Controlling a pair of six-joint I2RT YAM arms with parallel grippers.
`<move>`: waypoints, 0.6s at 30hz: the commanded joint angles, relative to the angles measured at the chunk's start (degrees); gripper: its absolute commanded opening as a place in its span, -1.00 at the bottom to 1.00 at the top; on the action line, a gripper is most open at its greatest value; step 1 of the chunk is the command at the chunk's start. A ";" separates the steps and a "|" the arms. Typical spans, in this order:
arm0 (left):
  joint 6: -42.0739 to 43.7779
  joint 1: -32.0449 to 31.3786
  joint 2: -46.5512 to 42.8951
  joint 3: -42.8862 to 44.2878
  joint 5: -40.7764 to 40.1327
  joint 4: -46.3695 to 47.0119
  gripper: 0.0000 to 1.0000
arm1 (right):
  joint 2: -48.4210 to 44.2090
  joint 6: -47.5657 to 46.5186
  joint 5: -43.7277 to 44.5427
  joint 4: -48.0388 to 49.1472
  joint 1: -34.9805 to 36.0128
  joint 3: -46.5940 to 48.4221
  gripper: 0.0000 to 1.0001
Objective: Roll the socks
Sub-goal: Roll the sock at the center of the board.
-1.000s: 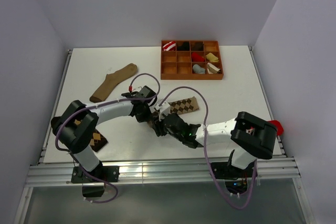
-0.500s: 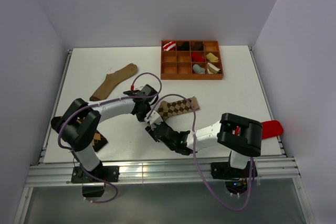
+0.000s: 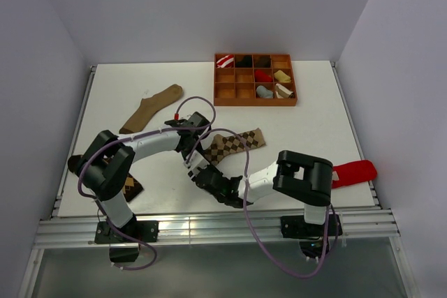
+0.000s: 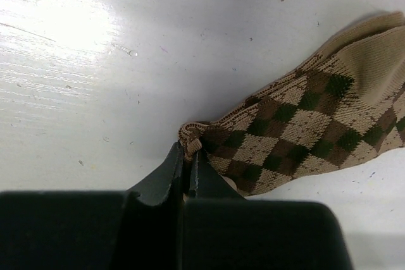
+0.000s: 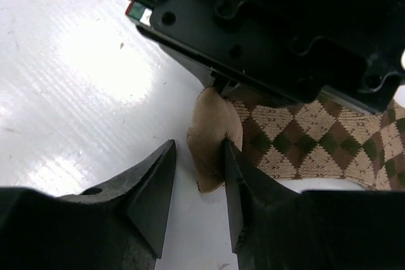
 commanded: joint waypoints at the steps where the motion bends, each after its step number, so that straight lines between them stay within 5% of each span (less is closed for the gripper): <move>1: 1.06 -0.29 1.54 0.74 1.66 -2.18 -0.99 | 2.14 -0.26 2.04 0.22 0.64 2.07 -0.15; 6: 1.15 -0.29 1.72 1.10 2.27 -1.92 -0.99 | 4.07 -0.09 3.01 0.04 0.82 2.08 -0.67; 9: 0.36 -0.21 0.59 1.01 1.57 -1.83 -0.82 | 3.90 0.97 2.40 -0.22 0.73 1.72 -0.99; 14: -1.49 0.58 -5.11 0.31 -1.32 -1.04 -0.57 | -0.39 3.95 -3.04 0.57 -0.50 -0.99 -1.00; 18: -3.42 2.51 -11.01 -1.79 -3.26 1.24 -0.18 | -4.09 6.85 -9.72 1.88 -2.87 -3.37 -1.00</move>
